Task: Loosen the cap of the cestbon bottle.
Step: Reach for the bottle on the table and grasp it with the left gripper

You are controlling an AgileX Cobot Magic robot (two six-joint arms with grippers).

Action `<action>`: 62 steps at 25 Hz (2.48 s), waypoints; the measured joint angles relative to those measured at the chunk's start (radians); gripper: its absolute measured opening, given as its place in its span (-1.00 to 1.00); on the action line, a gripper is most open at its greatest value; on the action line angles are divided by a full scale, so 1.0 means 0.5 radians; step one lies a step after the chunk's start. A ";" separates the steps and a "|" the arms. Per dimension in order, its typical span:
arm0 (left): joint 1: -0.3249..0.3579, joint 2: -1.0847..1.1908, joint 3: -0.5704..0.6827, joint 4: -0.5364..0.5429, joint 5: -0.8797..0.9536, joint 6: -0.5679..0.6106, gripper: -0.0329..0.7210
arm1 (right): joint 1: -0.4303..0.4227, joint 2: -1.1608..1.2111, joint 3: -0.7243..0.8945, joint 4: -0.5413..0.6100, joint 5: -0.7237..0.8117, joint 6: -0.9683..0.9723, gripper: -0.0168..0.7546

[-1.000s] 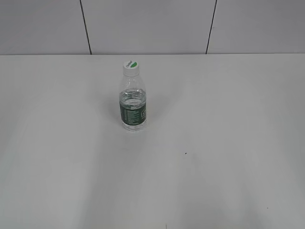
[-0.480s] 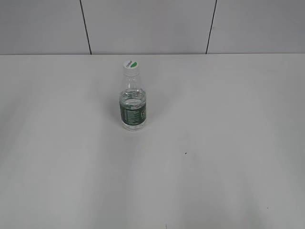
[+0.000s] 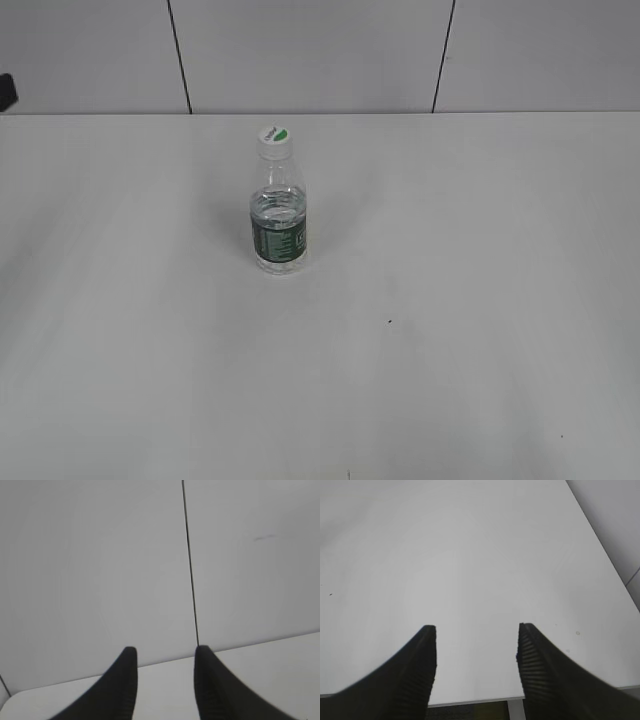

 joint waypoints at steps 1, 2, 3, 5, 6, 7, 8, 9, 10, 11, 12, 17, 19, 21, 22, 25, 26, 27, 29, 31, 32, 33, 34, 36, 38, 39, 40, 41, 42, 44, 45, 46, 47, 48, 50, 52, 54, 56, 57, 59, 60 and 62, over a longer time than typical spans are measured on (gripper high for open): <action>0.000 0.073 0.000 0.027 -0.078 -0.015 -0.27 | 0.000 0.000 0.000 0.000 0.000 0.000 0.09; 0.000 0.161 -0.001 0.066 -0.171 -0.036 -0.27 | 0.000 0.000 0.000 0.000 0.000 0.000 0.09; 0.000 0.248 -0.001 0.098 -0.262 -0.046 -0.27 | 0.000 0.000 0.000 0.000 0.000 0.000 0.09; 0.000 0.407 -0.001 0.153 -0.417 -0.063 -0.27 | 0.000 0.000 0.000 0.000 0.002 0.001 0.09; 0.000 0.493 -0.001 0.164 -0.505 -0.080 -0.27 | 0.000 0.000 0.000 0.000 0.002 0.001 0.09; 0.000 0.577 -0.001 0.173 -0.596 -0.080 -0.27 | 0.000 0.000 0.000 0.000 0.002 0.001 0.09; 0.000 0.644 -0.002 0.177 -0.666 -0.080 -0.27 | 0.000 0.000 0.000 0.000 0.002 0.001 0.09; 0.000 0.717 -0.002 0.185 -0.739 -0.108 -0.27 | 0.000 0.000 0.000 0.000 0.002 0.001 0.09; 0.002 0.786 -0.002 0.202 -0.797 -0.120 -0.27 | 0.000 0.000 0.000 0.000 0.002 0.001 0.09; 0.002 0.839 -0.002 0.231 -0.838 -0.124 -0.27 | 0.000 0.000 0.000 0.000 0.002 0.001 0.09; 0.004 0.897 -0.002 0.272 -0.887 -0.129 -0.27 | 0.000 0.000 0.000 0.000 0.002 0.001 0.09; 0.006 1.002 0.007 0.621 -0.945 -0.138 -0.27 | 0.000 0.000 0.000 0.000 0.002 0.001 0.09; 0.006 1.002 0.036 0.717 -0.953 -0.138 -0.27 | 0.000 0.000 0.000 0.000 0.002 0.002 0.09; 0.004 1.002 0.070 0.743 -0.991 -0.138 -0.27 | 0.000 0.000 0.000 0.000 0.002 0.002 0.09; 0.004 1.002 0.085 0.743 -1.014 -0.138 -0.27 | 0.000 0.000 0.000 0.000 0.002 0.002 0.09; 0.004 1.002 0.099 0.743 -1.038 -0.138 -0.27 | 0.000 0.000 0.000 0.000 0.002 0.005 0.09; 0.004 1.002 0.099 0.747 -1.038 -0.138 -0.27 | 0.000 0.000 0.000 0.000 0.002 0.005 0.09; 0.004 1.002 0.102 0.749 -1.045 -0.138 -0.27 | 0.000 0.000 0.000 0.000 0.002 0.007 0.09; 0.000 1.002 0.116 0.751 -1.054 -0.138 -0.27 | 0.000 0.000 0.000 0.000 0.002 0.007 0.09; -0.009 1.002 0.118 0.755 -1.050 -0.138 -0.25 | 0.000 0.000 0.000 0.000 0.002 0.008 0.09; -0.011 1.002 0.118 0.760 -1.050 -0.138 -0.22 | 0.000 0.000 0.000 0.000 0.002 0.008 0.09; -0.013 1.002 0.119 0.786 -1.048 -0.138 -0.16 | 0.000 0.000 0.000 0.000 0.002 0.008 0.09; -0.016 1.002 0.119 0.821 -1.046 -0.138 -0.07 | 0.000 0.000 0.000 0.000 0.002 0.008 0.09; -0.020 1.002 0.119 0.889 -1.039 -0.163 0.14 | 0.000 0.000 0.000 0.000 0.002 0.009 0.09; -0.022 1.002 0.119 0.928 -1.020 -0.213 0.38 | 0.000 0.000 0.000 0.000 0.002 0.014 0.09; -0.022 1.002 0.119 0.934 -1.015 -0.223 0.46 | 0.000 0.000 0.000 0.000 0.002 0.014 0.09; -0.022 1.002 0.119 0.937 -1.010 -0.228 0.52 | 0.000 0.000 0.000 0.000 0.002 0.014 0.09; -0.022 1.005 0.119 0.939 -1.010 -0.233 0.56 | 0.000 0.000 0.000 0.000 0.004 0.015 0.09; -0.022 1.011 0.119 0.939 -1.010 -0.235 0.58 | 0.000 0.000 0.000 0.000 0.004 0.015 0.09; -0.022 1.037 0.119 0.946 -1.013 -0.270 0.60 | 0.000 0.016 0.000 0.000 0.004 0.015 0.09; -0.022 1.053 0.119 0.961 -1.013 -0.283 0.61 | 0.000 0.032 0.000 0.000 0.005 0.015 0.09; -0.022 1.069 0.119 0.983 -1.015 -0.294 0.62 | 0.000 0.050 0.000 0.000 0.005 0.015 0.09; -0.022 1.080 0.119 1.022 -1.015 -0.303 0.62 | 0.000 0.071 0.000 0.000 0.005 0.015 0.09; -0.022 1.094 0.119 1.078 -1.015 -0.325 0.63 | 0.000 0.088 0.000 0.000 0.005 0.015 0.09; -0.022 1.135 0.092 1.247 -1.012 -0.429 0.62 | 0.000 0.111 0.000 0.000 0.005 0.018 0.09; -0.022 1.184 0.020 1.468 -1.017 -0.567 0.62 | 0.000 0.132 0.000 0.002 0.005 0.018 0.09; -0.022 1.239 -0.057 1.612 -1.036 -0.639 0.62 | 0.000 0.142 0.000 0.002 0.007 0.018 0.09; -0.022 1.291 -0.143 1.736 -1.045 -0.705 0.62 | 0.000 0.144 0.000 0.002 0.009 0.018 0.09; -0.022 1.322 -0.181 1.795 -1.045 -0.734 0.62 | 0.000 0.145 0.000 0.002 0.009 0.020 0.09; -0.022 1.389 -0.283 1.892 -1.043 -0.816 0.62 | 0.000 0.145 0.000 0.002 0.009 0.021 0.09; -0.022 1.430 -0.328 1.928 -1.047 -0.852 0.62 | 0.000 0.145 0.000 0.002 0.009 0.021 0.09; -0.024 1.509 -0.443 2.008 -1.058 -0.916 0.62 | 0.000 0.145 0.000 0.002 0.009 0.024 0.09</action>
